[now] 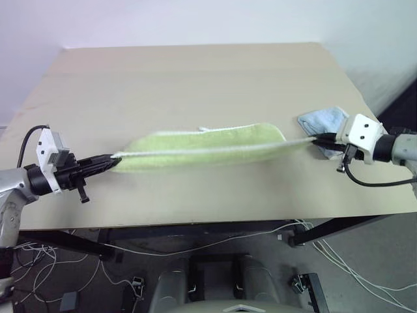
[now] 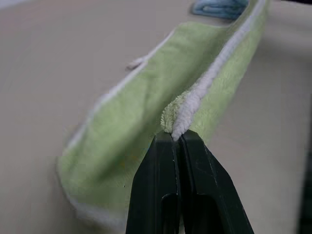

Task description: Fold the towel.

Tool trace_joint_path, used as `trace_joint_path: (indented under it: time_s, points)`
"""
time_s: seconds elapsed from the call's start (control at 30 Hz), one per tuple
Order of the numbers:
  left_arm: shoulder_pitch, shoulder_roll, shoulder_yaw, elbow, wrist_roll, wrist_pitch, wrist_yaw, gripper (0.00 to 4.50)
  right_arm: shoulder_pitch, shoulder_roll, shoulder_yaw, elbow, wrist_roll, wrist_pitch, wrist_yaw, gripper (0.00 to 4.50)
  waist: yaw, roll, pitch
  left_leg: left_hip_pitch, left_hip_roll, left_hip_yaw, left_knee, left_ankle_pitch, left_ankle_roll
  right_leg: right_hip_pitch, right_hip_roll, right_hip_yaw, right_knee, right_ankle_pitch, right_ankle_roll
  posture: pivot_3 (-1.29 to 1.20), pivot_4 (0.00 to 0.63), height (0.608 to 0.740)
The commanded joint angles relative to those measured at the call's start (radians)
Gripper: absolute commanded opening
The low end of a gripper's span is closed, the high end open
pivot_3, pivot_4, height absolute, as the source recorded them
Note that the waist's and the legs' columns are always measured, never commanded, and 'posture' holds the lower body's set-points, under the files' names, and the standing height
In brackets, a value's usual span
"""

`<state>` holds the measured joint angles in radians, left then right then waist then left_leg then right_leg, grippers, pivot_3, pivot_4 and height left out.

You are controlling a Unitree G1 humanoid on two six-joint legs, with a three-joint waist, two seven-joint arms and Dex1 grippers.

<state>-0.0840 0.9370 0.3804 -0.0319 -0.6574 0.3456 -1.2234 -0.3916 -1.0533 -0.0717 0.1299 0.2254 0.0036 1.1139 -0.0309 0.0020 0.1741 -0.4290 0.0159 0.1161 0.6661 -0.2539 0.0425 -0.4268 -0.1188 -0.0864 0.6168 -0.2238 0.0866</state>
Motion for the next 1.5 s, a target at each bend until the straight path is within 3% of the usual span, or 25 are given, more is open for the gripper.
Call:
trace_joint_path:
  time_s: [0.03,0.3,0.77,1.1,1.23,1.5]
  points:
    - [0.055,0.035,0.072,-0.097,-0.063,0.089,-0.007,0.0,0.012,-0.039,-0.054,-0.058,0.045,0.053,0.044,0.06,0.002,0.0,0.0,0.0,0.0,0.0,0.0,0.0,0.0,0.0,0.0,0.0,0.0,0.0,0.0,0.0,0.15,0.74]
    - [0.086,0.012,0.053,-0.111,-0.001,0.078,0.046,0.0,-0.065,0.017,0.014,-0.003,-0.028,0.037,0.025,0.06,0.013,0.001,0.0,0.0,0.0,0.0,0.0,0.0,-0.001,-0.001,0.0,0.0,-0.001,0.0,-0.001,0.0,0.15,0.74]
    - [-0.267,-0.148,-0.19,0.338,0.348,-0.199,0.265,0.0,-0.502,0.284,0.245,0.576,-0.385,-0.217,-0.245,0.06,0.014,0.0,0.0,-0.001,-0.001,0.004,-0.001,0.004,-0.002,-0.002,0.002,0.0,0.0,0.002,0.002,0.0,0.15,0.74]
    - [-0.357,-0.192,-0.257,0.512,0.448,-0.299,0.28,0.0,-0.641,0.393,0.297,0.844,-0.484,-0.34,-0.372,0.06,0.01,0.0,0.0,-0.001,0.0,0.01,-0.001,0.005,-0.002,-0.002,0.003,0.001,0.0,0.003,0.002,0.0,0.15,0.74]
    - [-0.359,-0.195,-0.241,0.53,0.438,-0.288,0.286,1.0,-0.655,0.406,0.288,0.88,-0.489,-0.36,-0.393,0.96,0.01,0.0,0.0,-0.001,0.0,0.01,-0.001,0.005,-0.002,-0.002,0.004,0.001,0.0,0.003,0.003,0.0,0.15,0.74]
    - [-0.327,-0.185,-0.207,0.509,0.422,-0.276,0.303,3.74,-0.65,0.392,0.28,0.894,-0.495,-0.386,-0.431,3.69,0.009,0.0,0.0,-0.001,0.0,0.011,-0.001,0.004,-0.002,-0.002,0.003,0.002,0.0,0.003,0.003,0.0,0.15,0.74]
